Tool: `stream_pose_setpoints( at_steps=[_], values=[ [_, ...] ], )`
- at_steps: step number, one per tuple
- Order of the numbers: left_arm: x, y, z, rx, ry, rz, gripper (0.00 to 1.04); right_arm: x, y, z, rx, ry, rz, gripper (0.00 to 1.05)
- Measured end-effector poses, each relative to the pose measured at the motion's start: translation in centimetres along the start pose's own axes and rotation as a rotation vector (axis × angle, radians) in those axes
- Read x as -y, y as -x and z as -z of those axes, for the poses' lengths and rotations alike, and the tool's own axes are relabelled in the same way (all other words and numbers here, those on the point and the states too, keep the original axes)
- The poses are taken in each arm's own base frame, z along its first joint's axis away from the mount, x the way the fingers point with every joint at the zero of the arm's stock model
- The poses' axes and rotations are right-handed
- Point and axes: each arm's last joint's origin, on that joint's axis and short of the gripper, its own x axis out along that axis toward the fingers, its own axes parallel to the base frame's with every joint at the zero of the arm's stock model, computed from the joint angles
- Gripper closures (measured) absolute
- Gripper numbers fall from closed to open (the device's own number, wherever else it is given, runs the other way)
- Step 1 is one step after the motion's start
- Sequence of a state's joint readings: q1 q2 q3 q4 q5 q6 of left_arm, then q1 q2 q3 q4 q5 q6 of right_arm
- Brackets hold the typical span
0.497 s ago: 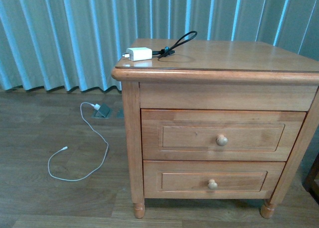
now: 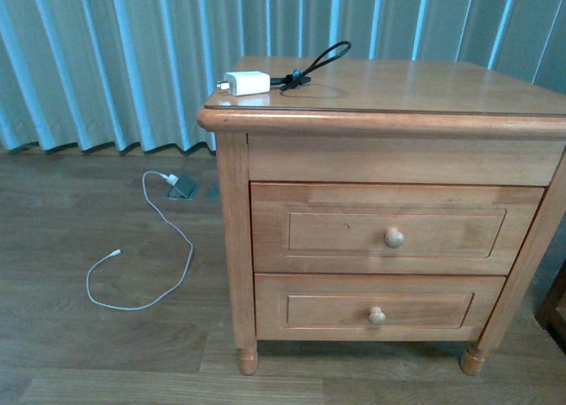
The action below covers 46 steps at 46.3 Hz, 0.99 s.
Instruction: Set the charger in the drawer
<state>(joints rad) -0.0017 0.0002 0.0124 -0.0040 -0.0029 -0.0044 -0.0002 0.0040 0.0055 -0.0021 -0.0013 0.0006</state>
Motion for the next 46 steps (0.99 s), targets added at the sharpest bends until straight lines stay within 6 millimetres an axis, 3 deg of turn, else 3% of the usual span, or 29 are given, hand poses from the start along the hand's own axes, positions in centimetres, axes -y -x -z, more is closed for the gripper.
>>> stream_pose_setpoints(
  at_steps=[2,8,14,20,26,38,46],
  values=[
    [0.0,0.0,0.0,0.000,0.000,0.000,0.06,0.0,0.0,0.1,-0.011,0.012,-0.026,0.08],
    [0.0,0.0,0.0,0.000,0.000,0.002,0.06,-0.1,-1.3,-0.4,-0.123,0.060,-0.323,0.08],
    [0.0,0.0,0.0,0.000,0.000,0.002,0.06,-0.6,-5.7,-2.9,-0.131,0.050,-0.329,0.08],
    [0.0,0.0,0.0,0.000,0.000,0.001,0.06,-1.7,-10.5,-3.0,-0.161,0.055,-0.314,0.08],
    [0.0,0.0,0.0,0.000,0.000,0.002,0.06,-4.1,-16.0,-0.9,-0.244,0.074,-0.323,0.08],
    [0.0,0.0,0.0,0.000,0.000,0.002,0.06,-9.0,-23.9,5.3,-0.368,0.108,-0.335,0.08],
    [0.0,0.0,0.0,0.000,0.000,0.002,0.06,-9.7,-27.5,7.9,-0.381,0.110,-0.277,0.08]
  ],
)
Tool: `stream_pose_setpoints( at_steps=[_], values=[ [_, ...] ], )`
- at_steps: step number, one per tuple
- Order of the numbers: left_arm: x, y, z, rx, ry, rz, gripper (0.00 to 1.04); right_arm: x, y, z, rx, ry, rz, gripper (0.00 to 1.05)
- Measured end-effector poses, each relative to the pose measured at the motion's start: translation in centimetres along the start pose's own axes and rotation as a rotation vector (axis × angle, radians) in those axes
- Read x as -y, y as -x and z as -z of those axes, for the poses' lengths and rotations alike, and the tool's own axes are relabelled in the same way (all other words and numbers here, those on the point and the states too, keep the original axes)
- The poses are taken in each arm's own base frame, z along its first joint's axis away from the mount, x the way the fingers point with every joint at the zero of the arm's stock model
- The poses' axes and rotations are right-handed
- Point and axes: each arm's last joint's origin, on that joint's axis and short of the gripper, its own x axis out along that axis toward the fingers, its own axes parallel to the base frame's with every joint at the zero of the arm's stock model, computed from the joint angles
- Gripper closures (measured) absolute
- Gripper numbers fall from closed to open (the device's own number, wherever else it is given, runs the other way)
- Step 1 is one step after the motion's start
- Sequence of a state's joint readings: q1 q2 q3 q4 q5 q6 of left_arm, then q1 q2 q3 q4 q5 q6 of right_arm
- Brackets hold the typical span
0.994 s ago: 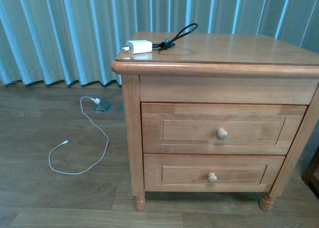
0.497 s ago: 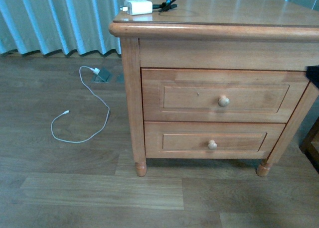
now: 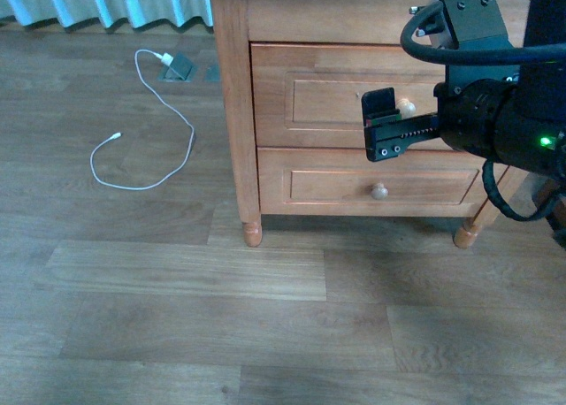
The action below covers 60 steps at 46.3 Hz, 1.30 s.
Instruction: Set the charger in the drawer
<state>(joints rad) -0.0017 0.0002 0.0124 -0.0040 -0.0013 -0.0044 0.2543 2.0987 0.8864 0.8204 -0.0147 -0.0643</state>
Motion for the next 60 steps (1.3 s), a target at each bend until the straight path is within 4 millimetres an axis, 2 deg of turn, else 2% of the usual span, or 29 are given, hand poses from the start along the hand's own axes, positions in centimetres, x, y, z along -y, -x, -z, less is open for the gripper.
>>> stream_pose_setpoints(
  at_steps=[8,17,38,48,53,60],
  values=[
    [0.0,0.0,0.0,0.000,0.000,0.000,0.06,1.6,-3.5,1.2,-0.030,-0.045,0.084,0.08],
    [0.0,0.0,0.0,0.000,0.000,0.000,0.06,2.6,-5.3,1.1,-0.029,-0.090,0.119,0.08],
    [0.0,0.0,0.0,0.000,0.000,0.000,0.06,0.8,-6.0,1.1,-0.032,-0.111,0.081,0.08],
    [0.0,0.0,0.0,0.000,0.000,0.000,0.06,0.6,-6.3,1.2,-0.026,-0.121,0.104,0.09],
    [0.0,0.0,0.0,0.000,0.000,0.000,0.06,0.7,-6.4,1.2,-0.022,-0.124,0.117,0.23],
    [0.0,0.0,0.0,0.000,0.000,0.000,0.06,1.2,-6.4,1.2,-0.016,-0.127,0.134,0.53]
  ],
)
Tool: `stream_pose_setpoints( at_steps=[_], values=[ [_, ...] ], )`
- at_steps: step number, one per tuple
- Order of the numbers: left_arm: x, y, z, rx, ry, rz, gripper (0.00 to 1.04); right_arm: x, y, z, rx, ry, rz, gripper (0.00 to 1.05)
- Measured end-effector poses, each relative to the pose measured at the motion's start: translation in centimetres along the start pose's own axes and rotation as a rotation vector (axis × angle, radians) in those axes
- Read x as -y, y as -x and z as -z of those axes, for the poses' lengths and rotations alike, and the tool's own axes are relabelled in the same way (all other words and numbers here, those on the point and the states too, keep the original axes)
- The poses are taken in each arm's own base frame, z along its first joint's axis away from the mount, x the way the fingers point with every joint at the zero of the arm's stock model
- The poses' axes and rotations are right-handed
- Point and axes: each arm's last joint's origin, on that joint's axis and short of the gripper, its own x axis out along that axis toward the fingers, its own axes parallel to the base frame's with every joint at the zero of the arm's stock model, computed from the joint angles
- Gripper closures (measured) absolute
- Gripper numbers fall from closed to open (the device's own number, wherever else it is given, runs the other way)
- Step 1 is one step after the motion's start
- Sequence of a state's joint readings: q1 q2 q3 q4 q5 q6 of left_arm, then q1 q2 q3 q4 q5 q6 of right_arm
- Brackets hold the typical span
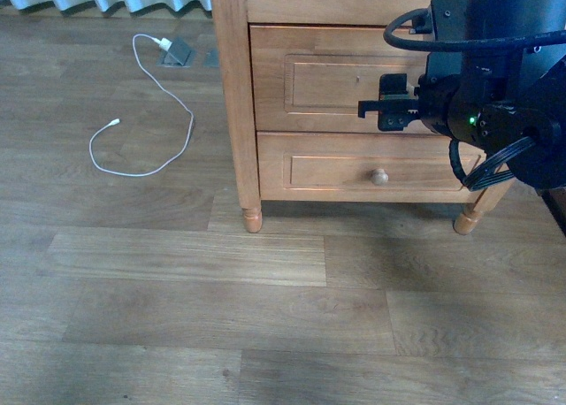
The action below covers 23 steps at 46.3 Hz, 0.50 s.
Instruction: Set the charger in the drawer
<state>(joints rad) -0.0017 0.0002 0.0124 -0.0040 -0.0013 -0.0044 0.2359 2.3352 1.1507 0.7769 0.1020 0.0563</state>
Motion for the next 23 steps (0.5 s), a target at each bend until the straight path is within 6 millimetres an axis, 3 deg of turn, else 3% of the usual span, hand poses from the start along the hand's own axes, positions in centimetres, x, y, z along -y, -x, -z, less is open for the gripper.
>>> stream_pose_setpoints(
  at_steps=[8,23],
  values=[
    [0.00,0.00,0.00,0.000,0.000,0.000,0.06,-0.07,0.00,-0.09,0.009,0.008,-0.007,0.80],
    [0.00,0.00,0.00,0.000,0.000,0.000,0.06,0.52,0.71,0.11,0.007,0.015,-0.038,0.82]
  ],
)
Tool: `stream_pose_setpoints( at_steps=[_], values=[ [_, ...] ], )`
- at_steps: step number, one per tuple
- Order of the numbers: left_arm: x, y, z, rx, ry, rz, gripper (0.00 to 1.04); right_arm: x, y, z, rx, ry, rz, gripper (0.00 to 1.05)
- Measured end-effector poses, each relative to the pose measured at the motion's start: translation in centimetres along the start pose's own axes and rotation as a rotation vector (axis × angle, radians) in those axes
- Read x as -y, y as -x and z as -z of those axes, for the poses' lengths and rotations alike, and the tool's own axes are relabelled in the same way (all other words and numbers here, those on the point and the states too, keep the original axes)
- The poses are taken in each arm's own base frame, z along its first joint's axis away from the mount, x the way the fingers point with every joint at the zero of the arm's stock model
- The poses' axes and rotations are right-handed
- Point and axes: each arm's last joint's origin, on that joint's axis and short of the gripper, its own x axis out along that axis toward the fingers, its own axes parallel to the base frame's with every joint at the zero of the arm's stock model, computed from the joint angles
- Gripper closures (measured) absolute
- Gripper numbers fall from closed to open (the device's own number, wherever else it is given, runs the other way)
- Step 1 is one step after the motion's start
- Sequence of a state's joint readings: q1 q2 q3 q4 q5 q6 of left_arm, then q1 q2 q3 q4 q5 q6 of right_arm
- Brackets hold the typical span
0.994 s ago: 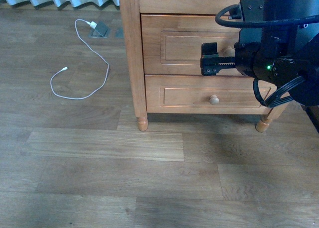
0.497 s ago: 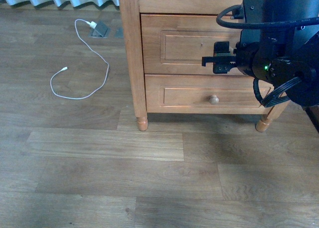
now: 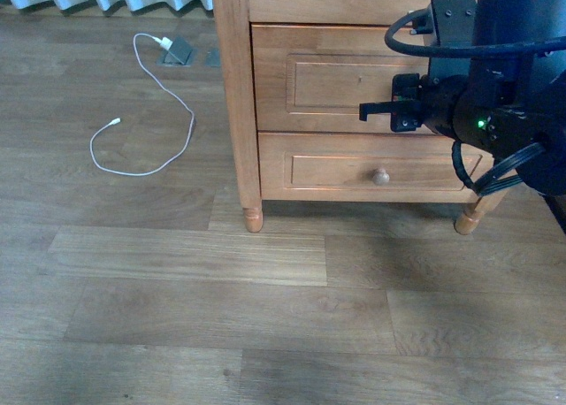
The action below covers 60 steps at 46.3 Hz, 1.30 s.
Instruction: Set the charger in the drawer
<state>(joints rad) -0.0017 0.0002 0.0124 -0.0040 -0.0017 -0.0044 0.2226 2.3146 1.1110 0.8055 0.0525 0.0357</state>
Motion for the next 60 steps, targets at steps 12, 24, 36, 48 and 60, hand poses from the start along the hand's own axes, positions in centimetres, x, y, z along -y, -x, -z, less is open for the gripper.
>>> stream_pose_setpoints(
  at_steps=[12,24,36,48,60],
  values=[
    [0.0,0.0,0.0,0.000,0.000,0.000,0.06,1.2,5.6,1.3,-0.095,-0.012,-0.095,0.82],
    [0.0,0.0,0.0,0.000,0.000,0.000,0.06,2.7,13.9,3.7,-0.254,-0.043,-0.235,0.83],
    [0.0,0.0,0.0,0.000,0.000,0.000,0.06,3.1,19.0,5.1,-0.316,-0.041,-0.281,0.73],
    [0.0,0.0,0.0,0.000,0.000,0.001,0.06,3.9,23.3,1.7,-0.258,-0.091,-0.296,0.32],
    [0.0,0.0,0.0,0.000,0.000,0.001,0.06,5.0,27.5,-2.4,-0.125,-0.114,-0.299,0.09]
  ],
)
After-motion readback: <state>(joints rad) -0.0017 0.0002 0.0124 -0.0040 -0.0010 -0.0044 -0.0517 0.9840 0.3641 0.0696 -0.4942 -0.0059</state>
